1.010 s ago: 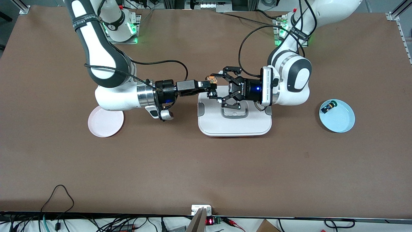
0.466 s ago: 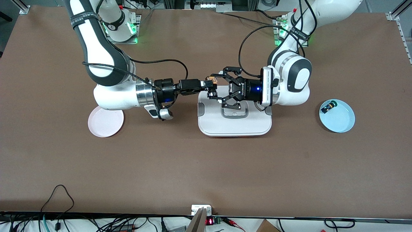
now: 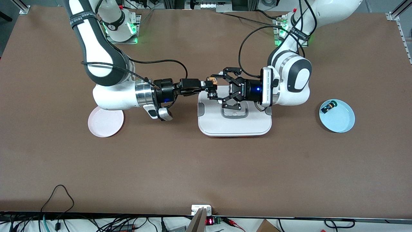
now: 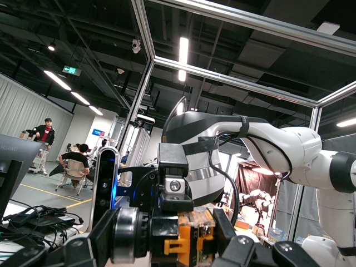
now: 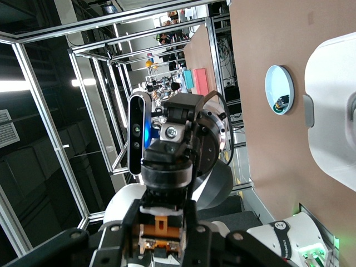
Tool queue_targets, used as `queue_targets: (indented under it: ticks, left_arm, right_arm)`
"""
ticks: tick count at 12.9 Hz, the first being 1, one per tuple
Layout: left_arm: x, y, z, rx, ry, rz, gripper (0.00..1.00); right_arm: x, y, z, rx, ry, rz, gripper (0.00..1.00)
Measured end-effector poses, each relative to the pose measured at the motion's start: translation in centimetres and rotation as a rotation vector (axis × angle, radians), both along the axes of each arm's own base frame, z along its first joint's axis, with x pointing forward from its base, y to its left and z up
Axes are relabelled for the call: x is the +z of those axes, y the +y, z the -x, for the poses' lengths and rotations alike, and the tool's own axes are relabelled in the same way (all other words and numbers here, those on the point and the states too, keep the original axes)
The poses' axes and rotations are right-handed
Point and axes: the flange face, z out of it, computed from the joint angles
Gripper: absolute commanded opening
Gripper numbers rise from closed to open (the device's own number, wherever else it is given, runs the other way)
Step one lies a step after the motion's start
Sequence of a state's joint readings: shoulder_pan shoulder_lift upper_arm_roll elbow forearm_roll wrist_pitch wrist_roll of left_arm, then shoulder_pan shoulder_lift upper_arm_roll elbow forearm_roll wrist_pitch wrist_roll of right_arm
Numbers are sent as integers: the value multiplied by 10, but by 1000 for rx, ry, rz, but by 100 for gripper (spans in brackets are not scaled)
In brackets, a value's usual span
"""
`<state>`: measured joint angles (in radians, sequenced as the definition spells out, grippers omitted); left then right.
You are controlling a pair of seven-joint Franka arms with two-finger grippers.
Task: Transfer orange switch to right arm and place
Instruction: 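Close the right gripper on the switch held by the left gripper, then open the left gripper and withdraw it while the right gripper pulls back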
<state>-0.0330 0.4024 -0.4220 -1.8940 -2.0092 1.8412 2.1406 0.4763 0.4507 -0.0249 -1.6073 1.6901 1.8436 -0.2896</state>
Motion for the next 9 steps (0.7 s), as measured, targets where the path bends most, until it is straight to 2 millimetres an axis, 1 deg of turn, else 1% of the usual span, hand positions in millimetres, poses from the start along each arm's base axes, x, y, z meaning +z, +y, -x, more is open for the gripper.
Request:
queue_targets:
  ticks: [1,2,4,5,6,7,8,9]
  left_arm:
    - [0,0,0,0,0,0,55]
    - [0,0,0,0,0,0,99]
    - [0,1,-1,-6,26,3,100]
    - [0,4,-2,-7,47,5,100]
    - [0,11,-6,3,56,5,100]
    - [0,23,-12,14,51,-4,100]
    - [-3,42,-20,22,35,-37,100]
    - [-8,69,-29,29,13,-88,100]
  right_arm:
    - [0,0,0,0,0,0,28]
    - [0,0,0,0,0,0,28]
    - [0,0,0,2,-19,-3,28]
    - [0,0,0,2,-34,-5,28]
    - [0,0,0,2,-38,-6,27]
    - [-1,0,0,1,-40,-5,27]
    - [-1,0,0,1,-42,-6,25]
    - [-1,-1,-1,2,-50,-1,24]
